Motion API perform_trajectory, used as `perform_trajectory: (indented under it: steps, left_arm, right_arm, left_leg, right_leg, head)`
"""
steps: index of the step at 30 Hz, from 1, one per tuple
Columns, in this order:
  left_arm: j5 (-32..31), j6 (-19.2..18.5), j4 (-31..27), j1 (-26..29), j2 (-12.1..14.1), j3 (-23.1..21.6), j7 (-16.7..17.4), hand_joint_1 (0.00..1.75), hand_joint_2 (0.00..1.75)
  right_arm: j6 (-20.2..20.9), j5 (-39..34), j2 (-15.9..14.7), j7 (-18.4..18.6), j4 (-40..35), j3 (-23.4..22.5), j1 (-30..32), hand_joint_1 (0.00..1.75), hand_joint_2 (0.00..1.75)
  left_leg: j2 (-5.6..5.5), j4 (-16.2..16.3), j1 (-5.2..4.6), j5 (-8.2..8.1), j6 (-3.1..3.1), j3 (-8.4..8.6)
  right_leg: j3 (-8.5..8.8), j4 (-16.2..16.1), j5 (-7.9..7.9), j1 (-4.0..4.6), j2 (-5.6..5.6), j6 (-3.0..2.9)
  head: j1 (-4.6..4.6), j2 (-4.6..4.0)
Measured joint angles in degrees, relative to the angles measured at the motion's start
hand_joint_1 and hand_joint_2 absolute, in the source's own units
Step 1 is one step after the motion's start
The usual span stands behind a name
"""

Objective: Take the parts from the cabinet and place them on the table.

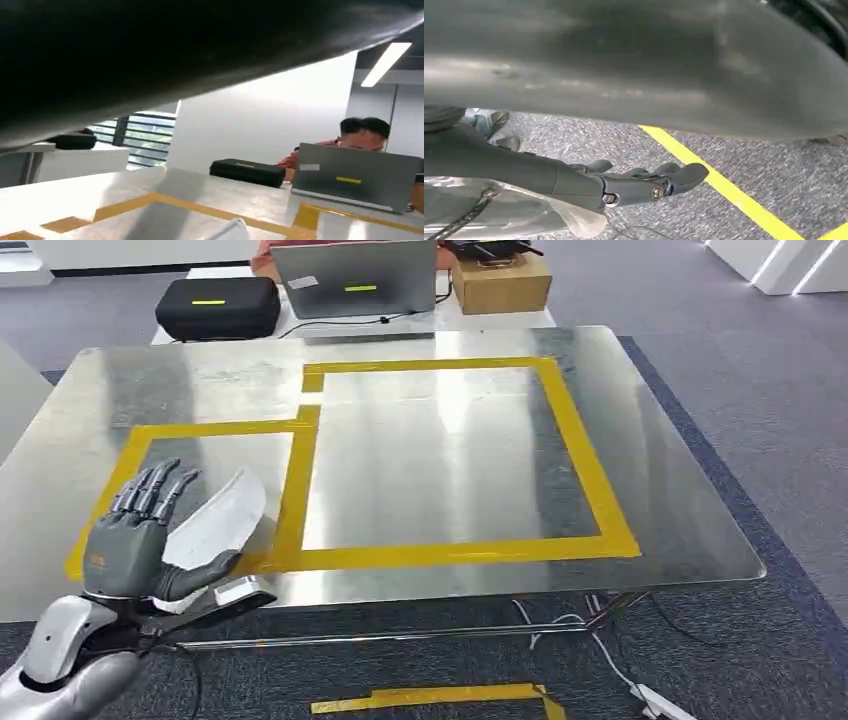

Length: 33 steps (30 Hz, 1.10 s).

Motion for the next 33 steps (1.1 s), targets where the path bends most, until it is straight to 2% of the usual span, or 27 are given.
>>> perform_trajectory:
  steps: [3, 6, 7, 8, 9, 10, 12, 13, 14, 15, 16, 17, 18, 19, 20, 22, 23, 24, 25, 27, 28, 29, 30, 31, 33]
  left_arm:
    - [0.42, 0.11, -0.37, 0.66, 0.54, 0.63, -0.37, 0.0, 0.0]
    - [0.5, 0.2, -0.5, 0.92, 0.83, 0.87, -0.57, 0.0, 0.0]
    - [0.5, 0.2, -0.59, 0.95, 0.87, 0.9, -0.59, 0.0, 0.0]
    - [0.5, 0.2, -0.78, 1.0, 0.87, 0.96, -0.61, 0.0, 0.0]
    - [0.5, 0.24, -0.89, 1.04, 0.85, 0.96, -0.61, 0.0, 0.0]
    - [0.52, 0.39, -0.92, 1.03, 0.87, 1.03, -0.61, 0.0, 0.0]
    - [0.52, 0.42, -0.92, 1.44, 0.85, 1.03, -0.61, 0.0, 0.0]
    - [0.52, 0.42, -0.92, 1.62, 0.85, 1.03, -0.63, 0.0, 0.0]
    - [0.52, 0.42, -0.92, 1.75, 0.85, 1.03, -0.63, 0.0, 0.0]
    - [0.52, 0.44, -0.92, 1.76, 0.85, 1.03, -0.63, 0.0, 0.0]
    - [0.52, 0.44, -0.92, 1.77, 0.85, 1.03, -0.63, 0.0, 0.0]
    - [0.55, 0.44, -0.92, 1.76, 0.85, 1.03, -0.63, 0.0, 0.0]
    - [0.52, 0.42, -0.92, 1.76, 0.85, 1.05, -0.63, 0.0, 0.0]
    - [0.52, 0.39, -0.92, 1.74, 0.87, 1.13, -0.63, 0.0, 0.0]
    - [0.52, 0.33, -0.92, 1.73, 0.9, 1.14, -0.63, 0.0, 0.0]
    - [0.52, 0.13, -0.92, 1.74, 0.98, 1.18, -0.59, 0.0, 0.0]
    - [0.55, -0.02, -0.94, 1.77, 1.05, 1.18, -0.59, 0.0, 0.0]
    - [0.61, -0.09, -0.94, 1.8, 1.05, 1.2, -0.53, 0.0, 0.0]
    - [0.72, -0.2, -0.94, 1.72, 1.18, 1.2, -0.5, 0.0, 0.0]
    - [0.74, -0.24, -0.92, 1.76, 1.16, 1.2, -0.44, 0.0, 0.0]
    - [0.76, -0.26, -0.92, 1.83, 1.16, 1.18, -0.44, 0.0, 0.0]
    - [0.76, -0.26, -0.92, 1.86, 1.18, 1.18, -0.41, 0.0, 0.0]
    - [0.76, -0.26, -0.92, 1.86, 1.18, 1.18, -0.41, 0.0, 0.0]
    - [0.79, -0.26, -0.92, 1.86, 1.18, 1.18, -0.41, 0.0, 0.0]
    - [0.85, -0.26, -0.92, 1.77, 1.18, 1.25, -0.37, 0.0, 0.0]
  right_arm:
    - [-0.5, -0.02, -0.79, 0.18, -1.61, 0.11, 0.23, 0.0, 0.0]
    - [-0.87, -0.13, -1.13, 0.24, -2.42, 0.28, 0.26, 0.0, 0.0]
    - [-0.98, -0.2, -1.22, 0.26, -2.64, 0.33, 0.26, 0.0, 0.0]
    - [-1.0, -0.2, -1.48, 0.26, -2.88, 0.35, 0.26, 0.0, 0.0]
    - [-1.02, -0.22, -1.59, 0.26, -3.01, 0.39, 0.31, 0.0, 0.0]
    - [-1.03, -0.2, -1.7, 0.28, -3.15, 0.44, 0.22, 0.0, 0.0]
    - [-1.07, -0.22, -1.97, 0.35, -3.19, 0.5, 0.16, 0.0, 0.0]
    - [-1.09, -0.24, -1.97, 0.33, -3.23, 0.52, 0.18, 0.0, 0.0]
    - [-1.14, -0.26, -1.99, 0.35, -3.23, 0.57, 0.2, 0.0, 0.0]
    - [-1.14, -0.31, -2.1, 0.33, -3.23, 0.63, 0.23, 0.0, 0.0]
    - [-1.16, -0.42, -2.12, 0.33, -3.25, 0.72, 0.25, 0.0, 0.0]
    - [-1.2, -0.52, -2.25, 0.33, -3.28, 0.77, 0.19, 0.0, 0.0]
    - [-1.31, -0.66, -2.36, 0.33, -3.39, 0.81, 0.12, 0.0, 0.0]
    - [-1.44, -0.89, -2.38, 0.33, -3.39, 0.87, -0.04, 0.0, 0.0]
    - [-1.59, -1.07, -2.4, 0.26, -3.47, 0.94, -0.03, 0.0, 0.0]
    - [-1.75, -1.33, -2.42, 0.26, -3.56, 1.05, -0.15, 0.0, 0.0]
    - [-1.77, -1.57, -2.4, 0.26, -3.62, 1.14, -0.13, 0.0, 0.0]
    - [-1.79, -1.66, -2.47, 0.28, -3.69, 1.33, -0.23, 0.0, 0.0]
    - [-1.88, -1.77, -2.51, 0.24, -3.71, 1.44, -0.2, 0.0, 0.0]
    - [-1.97, -2.01, -2.51, 0.24, -3.71, 1.62, -0.14, 0.0, 0.0]
    - [-1.99, -2.08, -2.56, 0.24, -3.71, 1.75, -0.1, 0.0, 0.0]
    - [-1.99, -2.1, -2.56, 0.24, -3.71, 1.88, -0.1, 0.0, 0.0]
    - [-2.01, -2.1, -2.58, 0.24, -3.71, 1.92, -0.12, 0.0, 0.0]
    - [-2.01, -2.12, -2.56, 0.24, -3.71, 1.92, -0.16, 0.0, 0.0]
    - [-2.01, -2.16, -2.56, 0.24, -3.73, 1.95, -0.19, 0.0, 0.0]
  left_leg:
    - [0.0, 0.35, -0.04, -0.18, 0.3, -0.09]
    - [0.01, 0.58, -0.12, -0.34, 0.7, -0.15]
    - [0.02, 0.33, -0.12, -0.2, 0.95, -0.06]
    - [0.19, -0.99, 0.49, 0.4, 1.43, 0.62]
    - [0.48, -1.62, 0.51, 0.59, 1.7, 1.18]
    - [0.53, -1.82, 0.58, 0.73, 1.92, 1.35]
    - [0.86, -1.73, 0.52, 0.86, 1.87, 1.29]
    - [0.95, -1.71, 0.47, 0.86, 1.86, 1.28]
    - [0.97, -1.66, 0.47, 0.85, 1.86, 1.27]
    - [0.97, -1.64, 0.48, 0.85, 1.85, 1.26]
    - [0.96, -1.58, 0.51, 0.79, 1.76, 1.27]
    - [0.91, -1.42, 0.57, 0.66, 1.57, 1.26]
    - [0.88, -1.1, 0.55, 0.48, 1.26, 1.19]
    - [0.66, -0.98, 0.39, 0.48, 0.85, 0.82]
    - [0.66, -0.85, 0.31, 0.53, 0.52, 0.89]
    - [0.49, -0.63, 0.35, 0.86, -0.04, 0.57]
    - [0.32, -0.37, 0.33, 0.76, -0.3, 0.37]
    - [1.76, 0.32, 0.35, -0.52, -0.68, 0.06]
    - [3.05, 2.77, 0.41, -3.1, -1.1, -0.64]
    - [3.78, 11.39, 0.68, -8.59, -1.56, -3.54]
    - [3.78, 15.71, 0.8, -10.56, -1.68, -4.77]
    - [3.78, 17.12, 0.85, -10.87, -1.68, -4.69]
    - [3.78, 16.0, 0.86, -9.87, -1.61, -3.45]
    - [3.79, 12.4, 0.86, -7.87, -1.44, -1.01]
    - [3.96, 2.0, 0.76, -4.32, -0.75, 5.63]
  right_leg:
    - [0.06, 0.0, -0.04, -0.03, 0.0, 0.19]
    - [0.23, -0.21, -0.03, -0.12, 0.02, 0.66]
    - [0.39, -0.63, 0.11, -0.09, 0.04, 0.93]
    - [0.6, -0.77, -0.05, 0.18, 0.07, 1.25]
    - [-0.01, 0.25, -0.91, 0.21, -0.45, 1.18]
    - [-1.27, 3.33, -2.87, 0.22, -0.85, 1.13]
    - [-5.8, 12.46, -7.12, 0.17, -1.26, 1.38]
    - [-7.51, 15.82, -8.27, 0.18, -1.28, 1.44]
    - [-7.94, 16.45, -7.71, 0.2, -1.29, 1.5]
    - [-7.07, 14.65, -5.89, 0.18, -1.3, 1.5]
    - [-4.95, 10.43, -3.18, 0.14, -1.3, 1.48]
    - [-2.1, 4.93, -0.63, 0.08, -1.24, 1.43]
    - [0.44, 0.03, 0.27, -0.01, -1.01, 1.38]
    - [1.62, -0.28, 0.03, 0.29, -0.54, 0.99]
    - [1.15, -0.18, 0.51, 0.21, -0.4, 0.75]
    - [0.91, -0.25, 0.3, 0.38, -0.54, 0.23]
    - [0.69, -0.54, 0.66, -0.01, -0.92, -0.33]
    - [0.53, -0.59, 0.93, 0.0, -1.25, -0.77]
    - [0.21, -0.59, 1.17, 0.06, -1.41, -1.21]
    - [-0.61, -0.53, 1.65, 0.2, -1.99, -1.61]
    - [-1.13, -0.49, 2.01, 0.27, -2.28, -1.63]
    - [-1.59, -0.44, 2.34, 0.33, -2.54, -1.64]
    - [-2.04, -0.39, 2.64, 0.39, -2.74, -1.61]
    - [-2.47, -0.35, 2.98, 0.48, -2.9, -1.59]
    - [-3.02, -0.32, 3.6, 0.59, -3.04, -1.33]
  head:
    - [0.0, 0.0]
    - [-0.02, 0.0]
    - [-0.04, 0.0]
    - [0.02, 0.0]
    - [0.11, 0.0]
    - [0.31, 0.0]
    - [0.35, 0.0]
    - [0.33, 0.0]
    - [0.37, 0.0]
    - [0.33, 0.0]
    - [0.39, 0.0]
    - [0.33, 0.0]
    - [0.39, 0.0]
    - [0.31, 0.0]
    - [0.35, 0.0]
    - [0.28, 0.0]
    - [0.33, 0.0]
    - [0.24, 0.0]
    - [-0.02, 0.0]
    - [-0.09, 0.0]
    - [-0.07, 0.0]
    - [-0.09, 0.0]
    - [-0.09, 0.0]
    - [-0.09, 0.0]
    - [-0.07, 0.0]
